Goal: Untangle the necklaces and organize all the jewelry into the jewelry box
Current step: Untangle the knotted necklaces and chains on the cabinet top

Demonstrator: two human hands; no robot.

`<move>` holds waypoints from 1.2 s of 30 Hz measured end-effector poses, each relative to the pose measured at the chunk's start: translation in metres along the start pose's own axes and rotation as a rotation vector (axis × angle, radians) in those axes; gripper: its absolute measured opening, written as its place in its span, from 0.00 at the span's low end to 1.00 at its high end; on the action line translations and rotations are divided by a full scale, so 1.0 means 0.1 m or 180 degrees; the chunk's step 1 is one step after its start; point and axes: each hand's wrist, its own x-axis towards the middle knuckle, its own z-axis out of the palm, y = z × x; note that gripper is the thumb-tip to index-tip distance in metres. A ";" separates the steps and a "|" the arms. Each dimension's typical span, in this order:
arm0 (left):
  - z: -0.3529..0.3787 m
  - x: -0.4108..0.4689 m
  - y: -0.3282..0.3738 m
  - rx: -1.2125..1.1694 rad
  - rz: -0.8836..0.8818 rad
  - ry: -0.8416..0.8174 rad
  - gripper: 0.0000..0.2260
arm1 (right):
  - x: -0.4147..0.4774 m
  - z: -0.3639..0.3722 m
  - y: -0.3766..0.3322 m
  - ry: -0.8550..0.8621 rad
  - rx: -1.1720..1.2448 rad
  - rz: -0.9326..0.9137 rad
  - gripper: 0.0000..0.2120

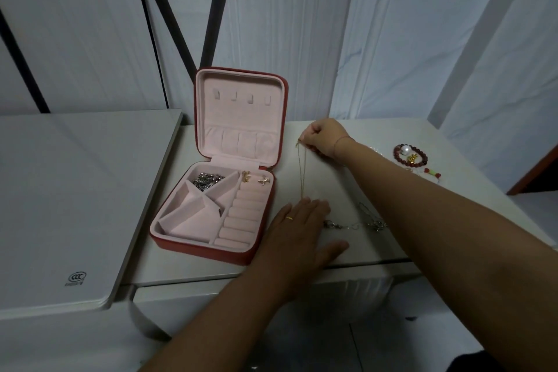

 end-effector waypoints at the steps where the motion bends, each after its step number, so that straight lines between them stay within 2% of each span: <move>1: -0.01 -0.03 0.01 -0.0038 -0.0042 0.0029 0.30 | 0.01 0.01 0.00 0.0025 -0.0050 -0.0034 0.09; 8: -0.01 -0.15 0.05 -0.0023 -0.0186 -0.0026 0.32 | 0.08 0.15 -0.04 0.0175 -0.0384 -0.0092 0.08; 19: 0.01 -0.26 0.03 0.0055 0.0035 -0.0015 0.30 | 0.09 0.20 -0.02 0.0416 -0.0831 -0.0199 0.11; 24: 0.04 -0.29 0.01 0.0149 0.0078 0.0048 0.37 | 0.08 0.18 -0.04 0.0373 -0.0877 -0.0207 0.11; 27: 0.06 -0.31 0.01 0.0065 0.0091 0.0099 0.37 | 0.05 0.17 -0.03 0.0313 -0.0676 -0.0249 0.09; 30: 0.00 -0.32 0.04 -0.0195 0.0075 0.0101 0.33 | -0.04 0.11 0.01 0.0389 -0.0467 -0.0434 0.04; 33: -0.02 -0.32 0.06 -0.0209 0.0110 0.0071 0.31 | -0.20 0.07 0.05 0.0404 -0.0444 -0.0749 0.12; 36: 0.02 -0.31 0.04 -0.0056 0.0096 0.0036 0.32 | -0.27 0.11 0.14 0.0115 -0.0886 -0.1262 0.16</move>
